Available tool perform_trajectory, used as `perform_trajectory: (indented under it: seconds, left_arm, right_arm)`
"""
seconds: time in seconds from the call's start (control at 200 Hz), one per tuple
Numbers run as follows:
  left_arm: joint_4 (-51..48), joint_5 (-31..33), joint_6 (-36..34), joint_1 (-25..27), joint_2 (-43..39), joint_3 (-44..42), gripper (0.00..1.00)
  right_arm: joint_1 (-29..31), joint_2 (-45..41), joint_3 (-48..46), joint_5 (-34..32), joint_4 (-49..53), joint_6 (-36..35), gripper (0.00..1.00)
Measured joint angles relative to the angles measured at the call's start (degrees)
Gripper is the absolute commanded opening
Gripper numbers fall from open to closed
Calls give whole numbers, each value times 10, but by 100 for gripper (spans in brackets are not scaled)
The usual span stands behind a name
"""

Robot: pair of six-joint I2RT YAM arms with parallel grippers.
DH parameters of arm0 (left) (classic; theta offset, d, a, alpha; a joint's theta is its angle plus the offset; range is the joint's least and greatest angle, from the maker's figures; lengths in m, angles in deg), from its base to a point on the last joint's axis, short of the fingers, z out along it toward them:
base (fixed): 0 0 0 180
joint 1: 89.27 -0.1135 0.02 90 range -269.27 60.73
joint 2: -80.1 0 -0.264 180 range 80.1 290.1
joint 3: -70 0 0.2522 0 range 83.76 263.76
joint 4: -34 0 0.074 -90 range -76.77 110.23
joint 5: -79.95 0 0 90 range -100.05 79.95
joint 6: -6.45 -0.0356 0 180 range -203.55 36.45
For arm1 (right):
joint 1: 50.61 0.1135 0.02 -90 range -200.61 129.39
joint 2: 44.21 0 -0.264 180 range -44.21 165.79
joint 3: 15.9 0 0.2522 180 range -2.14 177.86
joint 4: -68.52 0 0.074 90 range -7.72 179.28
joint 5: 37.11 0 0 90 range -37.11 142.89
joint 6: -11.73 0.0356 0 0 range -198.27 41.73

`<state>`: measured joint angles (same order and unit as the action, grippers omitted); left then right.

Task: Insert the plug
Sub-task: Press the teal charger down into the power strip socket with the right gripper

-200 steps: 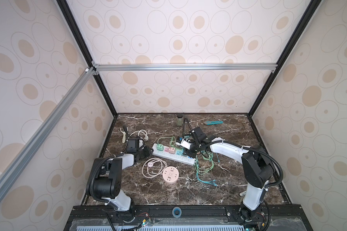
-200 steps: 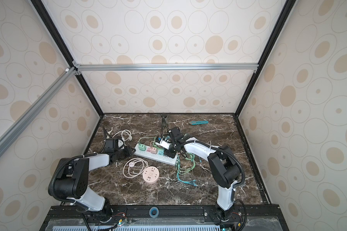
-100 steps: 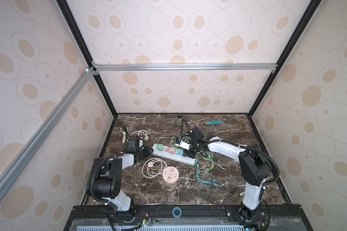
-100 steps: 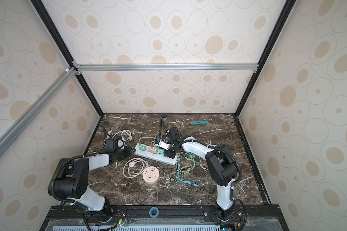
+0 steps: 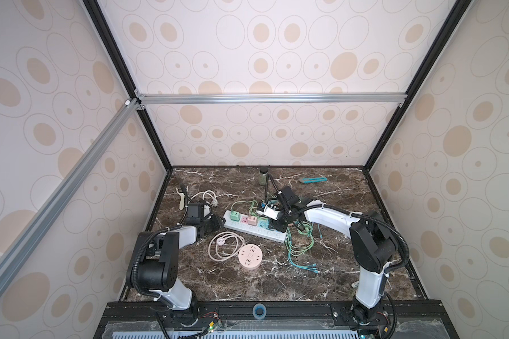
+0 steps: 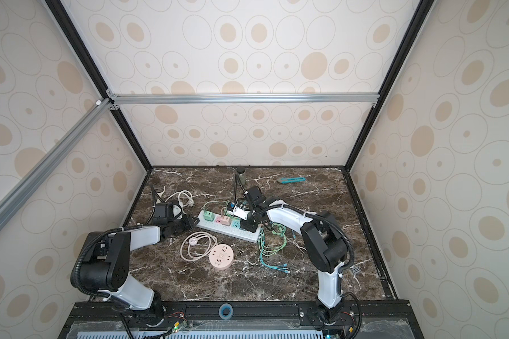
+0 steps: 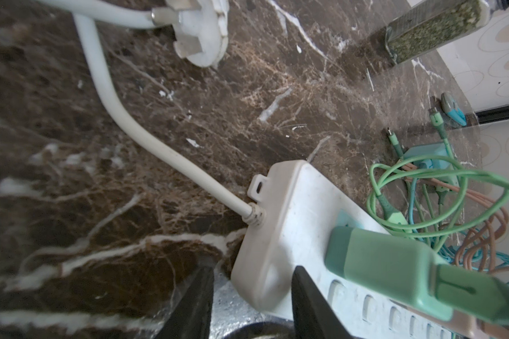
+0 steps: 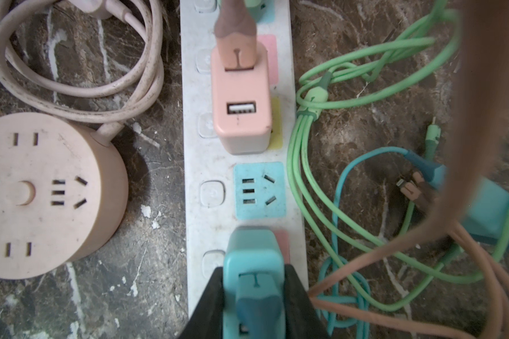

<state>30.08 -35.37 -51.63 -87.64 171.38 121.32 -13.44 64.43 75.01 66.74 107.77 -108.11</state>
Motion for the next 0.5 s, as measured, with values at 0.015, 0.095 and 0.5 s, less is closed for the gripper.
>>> perform_trajectory:
  seconds: [0.015, 0.095, 0.5]
  left_arm:
    - [0, -1, 0, 0, 0, 0, 44]
    - [0, -3, 2, 0, -1, 0, 44]
    - [0, -8, 9, 0, -46, 0, 47]
  right_arm:
    - [0, 0, 0, 0, 0, 1, 8]
    - [0, 0, 0, 0, -1, 4, 9]
    - [0, -7, -6, 1, -6, 26, 29]
